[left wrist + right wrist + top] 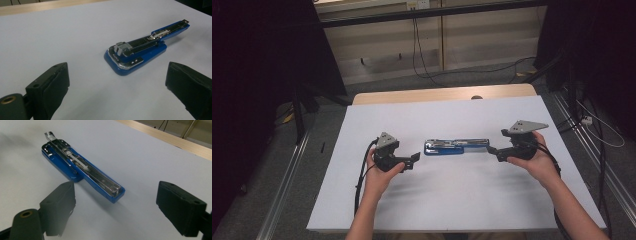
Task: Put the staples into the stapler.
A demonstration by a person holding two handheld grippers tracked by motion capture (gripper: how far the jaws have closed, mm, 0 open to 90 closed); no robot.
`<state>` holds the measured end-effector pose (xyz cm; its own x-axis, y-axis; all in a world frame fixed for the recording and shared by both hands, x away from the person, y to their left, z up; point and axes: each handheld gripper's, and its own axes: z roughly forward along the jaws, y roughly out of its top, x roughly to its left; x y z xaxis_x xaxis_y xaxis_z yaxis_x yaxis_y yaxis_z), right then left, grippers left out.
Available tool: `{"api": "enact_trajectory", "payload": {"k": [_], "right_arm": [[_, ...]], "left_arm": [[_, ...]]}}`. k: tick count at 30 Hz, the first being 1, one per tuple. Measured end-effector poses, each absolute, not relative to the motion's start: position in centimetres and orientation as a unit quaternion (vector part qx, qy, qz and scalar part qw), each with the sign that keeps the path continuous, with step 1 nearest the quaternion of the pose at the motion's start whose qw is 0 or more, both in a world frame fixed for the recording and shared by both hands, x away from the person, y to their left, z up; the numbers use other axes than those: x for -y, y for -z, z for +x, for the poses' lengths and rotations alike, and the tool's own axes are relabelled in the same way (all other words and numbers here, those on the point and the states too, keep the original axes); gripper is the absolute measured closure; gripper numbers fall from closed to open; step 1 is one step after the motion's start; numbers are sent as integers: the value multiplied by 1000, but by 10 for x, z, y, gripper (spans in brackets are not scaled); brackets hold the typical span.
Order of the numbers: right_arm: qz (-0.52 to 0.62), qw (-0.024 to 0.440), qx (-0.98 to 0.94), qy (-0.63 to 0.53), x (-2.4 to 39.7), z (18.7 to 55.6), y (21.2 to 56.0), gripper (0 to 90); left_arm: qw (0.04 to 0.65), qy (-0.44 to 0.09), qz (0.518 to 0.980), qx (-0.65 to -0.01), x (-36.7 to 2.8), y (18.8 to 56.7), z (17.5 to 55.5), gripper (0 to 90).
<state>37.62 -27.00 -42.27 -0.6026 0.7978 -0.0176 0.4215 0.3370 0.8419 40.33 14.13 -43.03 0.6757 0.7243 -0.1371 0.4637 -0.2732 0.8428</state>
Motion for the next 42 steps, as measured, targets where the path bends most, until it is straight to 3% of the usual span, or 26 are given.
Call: {"api": "enact_trajectory", "payload": {"k": [4, 6, 8, 17, 30, 38, 42], "right_arm": [[400, 220, -785, -418, 273, 375, 429, 246], [406, 220, -782, -419, 275, 374, 432, 324], [411, 219, -778, -422, 278, 374, 434, 338], [410, 217, -787, -407, 282, 378, 443, 562], [407, 208, -797, -394, 279, 385, 443, 754], [414, 198, -800, -386, 279, 387, 445, 891], [414, 193, -802, -384, 280, 388, 448, 900]], "left_arm": [[471, -141, 791, -364, -138, 433, 405, 75], [468, -145, 794, -360, -135, 435, 407, 102], [469, -143, 794, -359, -133, 437, 408, 120], [466, -141, 791, -371, -132, 445, 417, 341], [465, -142, 798, -357, -123, 453, 421, 703], [446, -141, 814, -345, -110, 452, 425, 853], [440, -138, 817, -346, -107, 455, 426, 889]]}}
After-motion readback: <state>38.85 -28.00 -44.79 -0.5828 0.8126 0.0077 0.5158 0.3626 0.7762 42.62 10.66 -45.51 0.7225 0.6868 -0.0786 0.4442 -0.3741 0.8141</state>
